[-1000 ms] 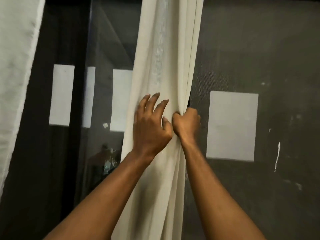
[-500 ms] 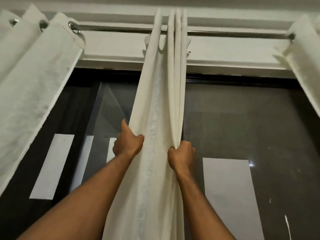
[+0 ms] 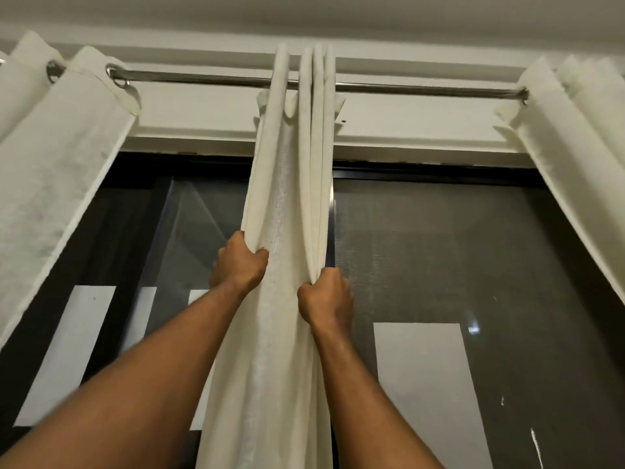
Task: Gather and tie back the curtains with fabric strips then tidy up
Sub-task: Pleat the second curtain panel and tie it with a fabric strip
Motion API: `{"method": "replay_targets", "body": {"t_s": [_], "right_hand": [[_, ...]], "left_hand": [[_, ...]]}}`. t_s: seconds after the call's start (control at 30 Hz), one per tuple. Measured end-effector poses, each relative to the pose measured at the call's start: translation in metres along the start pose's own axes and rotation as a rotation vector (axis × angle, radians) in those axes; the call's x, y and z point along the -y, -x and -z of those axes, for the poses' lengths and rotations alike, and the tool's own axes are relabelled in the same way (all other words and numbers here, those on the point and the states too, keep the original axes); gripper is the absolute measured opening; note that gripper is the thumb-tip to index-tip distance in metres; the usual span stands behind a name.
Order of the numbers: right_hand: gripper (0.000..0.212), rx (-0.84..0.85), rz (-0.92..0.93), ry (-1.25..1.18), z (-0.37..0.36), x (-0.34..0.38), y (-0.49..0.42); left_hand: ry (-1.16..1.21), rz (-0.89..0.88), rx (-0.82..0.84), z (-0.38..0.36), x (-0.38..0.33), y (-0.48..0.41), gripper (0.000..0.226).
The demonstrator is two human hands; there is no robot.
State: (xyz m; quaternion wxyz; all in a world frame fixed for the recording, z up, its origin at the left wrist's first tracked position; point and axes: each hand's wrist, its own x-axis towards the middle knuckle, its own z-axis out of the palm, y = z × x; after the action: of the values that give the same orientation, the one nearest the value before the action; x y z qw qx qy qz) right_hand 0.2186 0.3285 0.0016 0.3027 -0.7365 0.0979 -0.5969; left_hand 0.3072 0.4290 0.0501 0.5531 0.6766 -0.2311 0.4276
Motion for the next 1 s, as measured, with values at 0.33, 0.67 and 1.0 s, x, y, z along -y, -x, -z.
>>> {"method": "replay_targets", "body": {"t_s": [0.33,0.67,1.0], "right_hand": [[0.015,0.012,0.027,-0.044,0.014,-0.013,-0.010],[0.006,-0.074,0.049,-0.144,0.047,-0.017,-0.025],[0.036,0.187,0.031,-0.265,0.016,-0.019,0.018]], "left_hand": [[-0.371,-0.339,0.161,-0.025,-0.087,0.023,0.015],[-0.553,-0.652,0.122,-0.019,-0.147,0.042,0.015],[0.198,-0.227,0.190,-0.015,-0.002,0.096,0.045]]}}
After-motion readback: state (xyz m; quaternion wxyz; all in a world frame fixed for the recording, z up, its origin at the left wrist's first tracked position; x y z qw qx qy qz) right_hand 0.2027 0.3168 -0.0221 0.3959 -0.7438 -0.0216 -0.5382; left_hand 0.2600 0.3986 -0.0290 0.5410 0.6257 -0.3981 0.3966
